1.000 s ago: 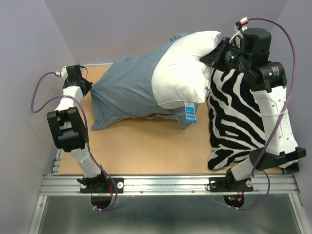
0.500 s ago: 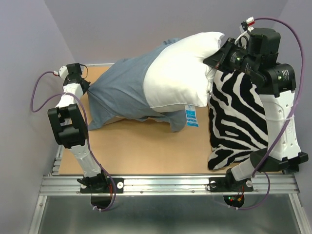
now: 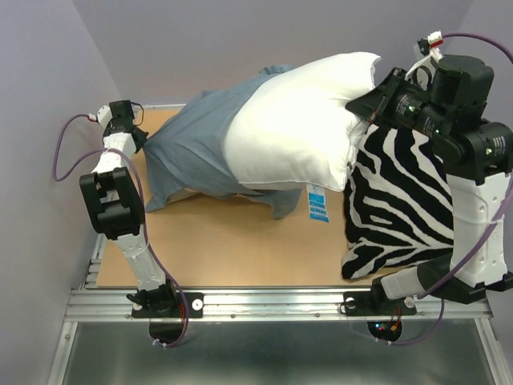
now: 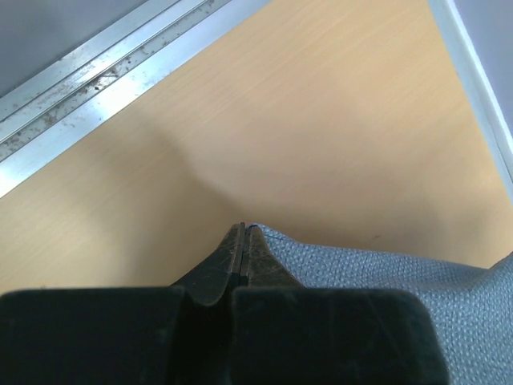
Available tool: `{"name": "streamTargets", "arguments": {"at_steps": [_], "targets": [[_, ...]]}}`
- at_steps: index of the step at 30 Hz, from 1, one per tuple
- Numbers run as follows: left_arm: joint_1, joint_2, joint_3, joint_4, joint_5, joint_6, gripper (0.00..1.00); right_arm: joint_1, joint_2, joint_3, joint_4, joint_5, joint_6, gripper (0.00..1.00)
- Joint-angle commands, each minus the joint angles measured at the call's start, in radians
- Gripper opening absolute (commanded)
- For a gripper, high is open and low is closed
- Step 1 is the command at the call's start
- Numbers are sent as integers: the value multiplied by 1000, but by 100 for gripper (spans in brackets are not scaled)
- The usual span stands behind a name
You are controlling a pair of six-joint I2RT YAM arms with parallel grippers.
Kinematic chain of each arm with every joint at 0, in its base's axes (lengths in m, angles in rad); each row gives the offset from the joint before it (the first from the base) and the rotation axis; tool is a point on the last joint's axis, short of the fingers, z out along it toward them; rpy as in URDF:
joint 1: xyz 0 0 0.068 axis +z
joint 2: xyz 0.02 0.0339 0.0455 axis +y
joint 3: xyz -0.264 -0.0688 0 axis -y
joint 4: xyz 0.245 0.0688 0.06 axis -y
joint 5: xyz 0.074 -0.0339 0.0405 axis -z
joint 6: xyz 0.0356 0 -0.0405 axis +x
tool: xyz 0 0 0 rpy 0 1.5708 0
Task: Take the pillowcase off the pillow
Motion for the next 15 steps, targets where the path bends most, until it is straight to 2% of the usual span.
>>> {"name": "streamTargets", "arguments": {"at_steps": [1,10,15], "targets": [[98,43,76,50,-253,68,0,-42,-223,149,279,184,-29,0],[100,65,177,-2,-274,91,0,-20,-340,94,280,248,-34,1],[98,82,204,-22,-297,103,0,35,-391,97,274,293,-48,1]]}}
